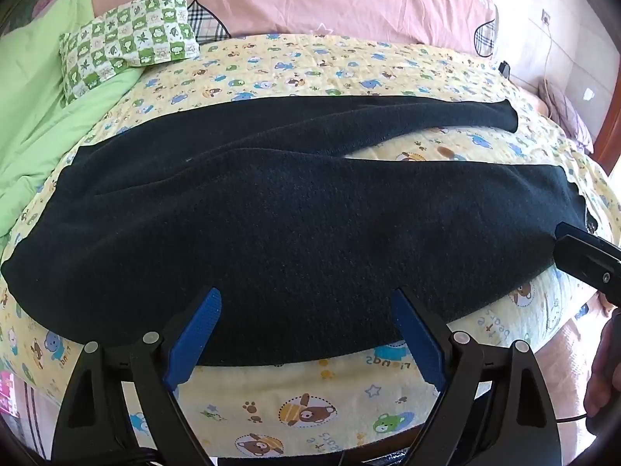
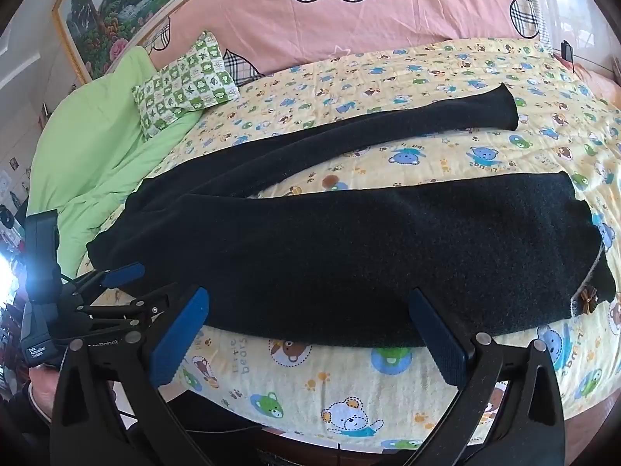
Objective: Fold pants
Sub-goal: 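Move both grippers toward the waistband of the dark pants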
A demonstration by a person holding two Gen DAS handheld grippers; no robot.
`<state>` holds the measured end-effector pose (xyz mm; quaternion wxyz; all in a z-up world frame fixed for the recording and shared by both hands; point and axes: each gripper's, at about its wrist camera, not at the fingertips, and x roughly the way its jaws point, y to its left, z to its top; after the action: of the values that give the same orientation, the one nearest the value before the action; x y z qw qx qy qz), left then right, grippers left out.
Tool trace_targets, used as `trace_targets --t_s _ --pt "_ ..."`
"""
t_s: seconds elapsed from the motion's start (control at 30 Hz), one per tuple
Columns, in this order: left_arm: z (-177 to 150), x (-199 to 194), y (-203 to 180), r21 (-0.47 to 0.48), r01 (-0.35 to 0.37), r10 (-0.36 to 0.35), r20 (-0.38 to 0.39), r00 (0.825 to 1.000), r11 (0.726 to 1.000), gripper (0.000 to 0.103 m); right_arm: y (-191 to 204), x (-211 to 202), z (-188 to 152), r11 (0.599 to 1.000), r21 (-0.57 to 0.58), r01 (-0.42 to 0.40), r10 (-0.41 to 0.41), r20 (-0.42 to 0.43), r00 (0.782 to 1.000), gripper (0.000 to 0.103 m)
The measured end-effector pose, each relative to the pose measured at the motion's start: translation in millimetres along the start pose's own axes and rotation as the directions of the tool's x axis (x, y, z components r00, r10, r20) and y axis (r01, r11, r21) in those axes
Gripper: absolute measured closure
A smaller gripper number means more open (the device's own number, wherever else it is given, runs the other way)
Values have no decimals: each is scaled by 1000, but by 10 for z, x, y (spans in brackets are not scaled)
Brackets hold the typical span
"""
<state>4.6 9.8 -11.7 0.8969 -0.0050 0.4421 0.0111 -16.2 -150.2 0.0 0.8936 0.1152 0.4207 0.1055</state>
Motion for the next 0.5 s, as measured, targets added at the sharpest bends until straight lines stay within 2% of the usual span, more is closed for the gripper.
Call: trace_targets --t_s 0.5 --pt "-4 31 -26 5 15 -14 -12 1000 1000 12 70 16 26 1000 -9 2 -2 -10 1000 0"
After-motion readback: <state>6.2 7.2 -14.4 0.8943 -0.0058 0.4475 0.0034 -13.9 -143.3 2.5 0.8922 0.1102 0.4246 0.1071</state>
